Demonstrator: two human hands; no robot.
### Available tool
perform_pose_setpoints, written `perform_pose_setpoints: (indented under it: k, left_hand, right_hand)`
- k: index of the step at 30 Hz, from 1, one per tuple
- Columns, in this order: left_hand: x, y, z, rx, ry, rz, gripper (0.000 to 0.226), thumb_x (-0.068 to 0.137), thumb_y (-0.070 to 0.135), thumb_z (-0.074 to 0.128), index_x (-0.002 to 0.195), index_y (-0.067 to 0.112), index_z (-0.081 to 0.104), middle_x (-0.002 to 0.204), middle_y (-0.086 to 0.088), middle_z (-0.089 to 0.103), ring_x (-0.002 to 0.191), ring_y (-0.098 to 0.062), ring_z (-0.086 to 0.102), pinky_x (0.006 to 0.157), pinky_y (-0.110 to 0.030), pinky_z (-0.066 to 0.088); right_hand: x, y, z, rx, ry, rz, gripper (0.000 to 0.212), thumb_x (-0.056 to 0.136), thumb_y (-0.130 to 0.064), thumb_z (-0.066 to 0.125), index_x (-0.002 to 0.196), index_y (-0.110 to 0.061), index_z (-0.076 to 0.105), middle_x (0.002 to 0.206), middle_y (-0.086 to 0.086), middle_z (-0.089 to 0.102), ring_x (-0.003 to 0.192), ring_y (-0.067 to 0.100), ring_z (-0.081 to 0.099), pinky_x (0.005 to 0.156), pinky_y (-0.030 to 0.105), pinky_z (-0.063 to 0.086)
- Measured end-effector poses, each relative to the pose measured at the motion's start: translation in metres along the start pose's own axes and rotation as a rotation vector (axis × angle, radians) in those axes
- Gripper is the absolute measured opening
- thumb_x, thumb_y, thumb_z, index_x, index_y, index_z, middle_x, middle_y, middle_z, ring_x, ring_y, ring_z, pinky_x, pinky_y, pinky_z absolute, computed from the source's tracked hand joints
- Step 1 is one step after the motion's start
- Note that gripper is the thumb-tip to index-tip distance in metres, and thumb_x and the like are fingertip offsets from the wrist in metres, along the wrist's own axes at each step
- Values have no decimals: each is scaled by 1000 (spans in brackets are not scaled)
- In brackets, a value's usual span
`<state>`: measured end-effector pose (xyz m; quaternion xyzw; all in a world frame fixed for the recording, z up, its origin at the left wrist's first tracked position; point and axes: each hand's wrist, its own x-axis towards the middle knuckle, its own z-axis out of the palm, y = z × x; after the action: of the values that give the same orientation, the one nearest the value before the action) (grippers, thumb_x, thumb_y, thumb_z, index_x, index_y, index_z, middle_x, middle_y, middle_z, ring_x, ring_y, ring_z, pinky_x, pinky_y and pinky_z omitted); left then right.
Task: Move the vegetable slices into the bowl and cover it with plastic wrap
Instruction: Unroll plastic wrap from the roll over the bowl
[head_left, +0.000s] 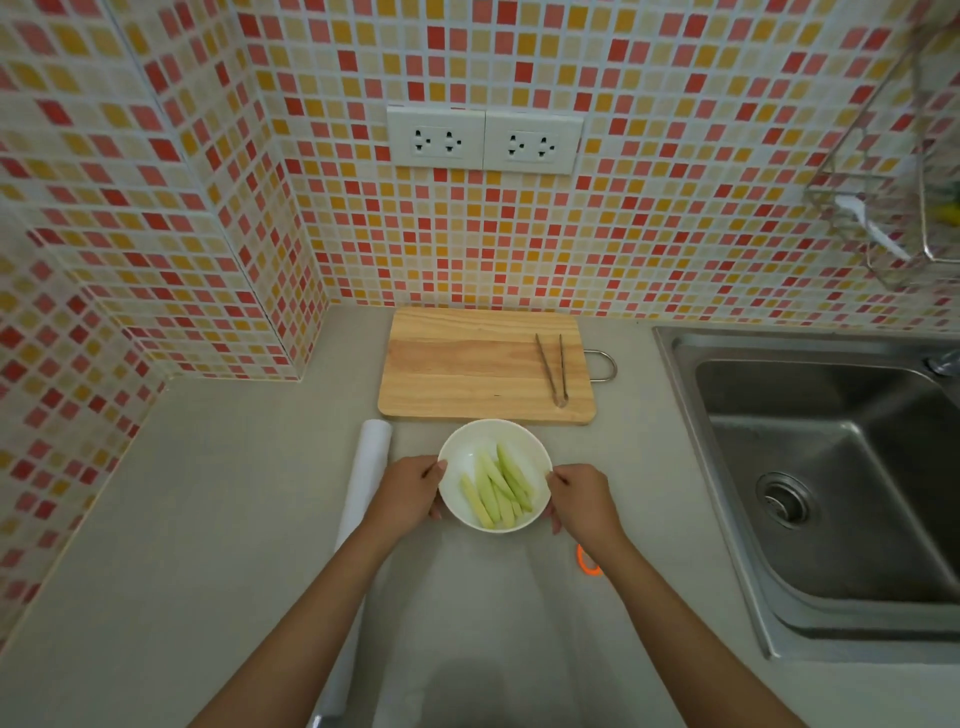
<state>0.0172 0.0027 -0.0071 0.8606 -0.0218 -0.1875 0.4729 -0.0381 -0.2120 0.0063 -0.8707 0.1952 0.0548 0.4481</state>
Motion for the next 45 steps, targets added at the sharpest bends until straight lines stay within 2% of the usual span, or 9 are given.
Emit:
perform_pose_setpoints:
  k: [16, 22, 24, 27, 31, 37, 40, 42, 45]
  left_hand:
    - [-33, -12, 14, 23, -15, -30, 39, 100, 24, 41, 85, 0, 67, 53, 3, 62, 45, -14, 60, 51, -23, 45]
    - [-36, -6, 11, -27, -9, -47, 45, 101, 32, 40, 83, 1, 67, 62, -5, 64, 56, -23, 63, 64, -32, 51]
    - [-42, -6, 6, 81, 141, -39, 41, 99, 40, 42, 82, 12, 67, 77, -6, 69, 73, -26, 66, 74, -36, 52]
    - [-48, -16, -14, 475, 466, -36, 38, 96, 41, 47, 120, 15, 62, 108, -6, 64, 98, -26, 61, 76, -36, 50]
    - [-53, -36, -34, 782, 425, -218, 47, 94, 47, 47, 123, 10, 53, 117, -12, 54, 108, -28, 52, 76, -36, 46]
    - [-46, -63, -36, 378, 269, -277, 53, 97, 48, 38, 91, 0, 61, 93, -14, 64, 83, -29, 61, 66, -34, 45]
    - [-47, -61, -42, 235, 289, -238, 46, 98, 42, 43, 74, 5, 53, 73, -6, 57, 74, -27, 57, 53, -29, 35]
    - [-46, -52, -46, 121, 301, -191, 41, 98, 40, 45, 77, 5, 54, 70, -1, 53, 75, -24, 55, 52, -24, 33]
    - [-45, -21, -48, -20, 273, -45, 36, 97, 41, 46, 93, 7, 58, 81, 1, 58, 74, -16, 55, 59, -24, 37]
  right_hand:
    - [-41, 11, 3, 24, 15, 82, 37, 94, -6, 39, 62, 0, 57, 51, 9, 59, 26, 5, 46, 41, 20, 46]
    - [-41, 14, 3, 39, 26, 94, 40, 95, -10, 43, 64, 6, 63, 44, 5, 56, 25, 6, 46, 37, 16, 42]
    - [-40, 16, 2, 64, 47, 99, 44, 96, -17, 46, 62, 4, 64, 39, 1, 54, 25, 8, 45, 35, 16, 41]
    - [-38, 18, -1, 111, 63, 95, 48, 96, -24, 49, 54, -4, 61, 34, -1, 53, 25, 11, 46, 31, 15, 33]
    - [-36, 16, -2, 121, 80, 75, 48, 95, -24, 51, 49, -11, 59, 41, 2, 56, 26, 14, 47, 34, 16, 35]
    - [-38, 13, 0, 100, 79, 107, 39, 94, -23, 53, 59, -9, 65, 50, 6, 59, 32, 18, 47, 34, 17, 34]
    - [-43, 7, -2, -8, 173, 94, 28, 93, -31, 55, 101, -11, 73, 82, 9, 72, 69, 25, 67, 63, 27, 52]
    - [-47, -2, -5, -123, 330, 23, 38, 91, -38, 56, 118, -14, 66, 81, 1, 70, 80, 22, 66, 76, 31, 49]
    - [-46, -38, -7, 10, 401, -163, 28, 90, -41, 57, 98, -18, 69, 67, -7, 63, 68, 16, 62, 67, 29, 47]
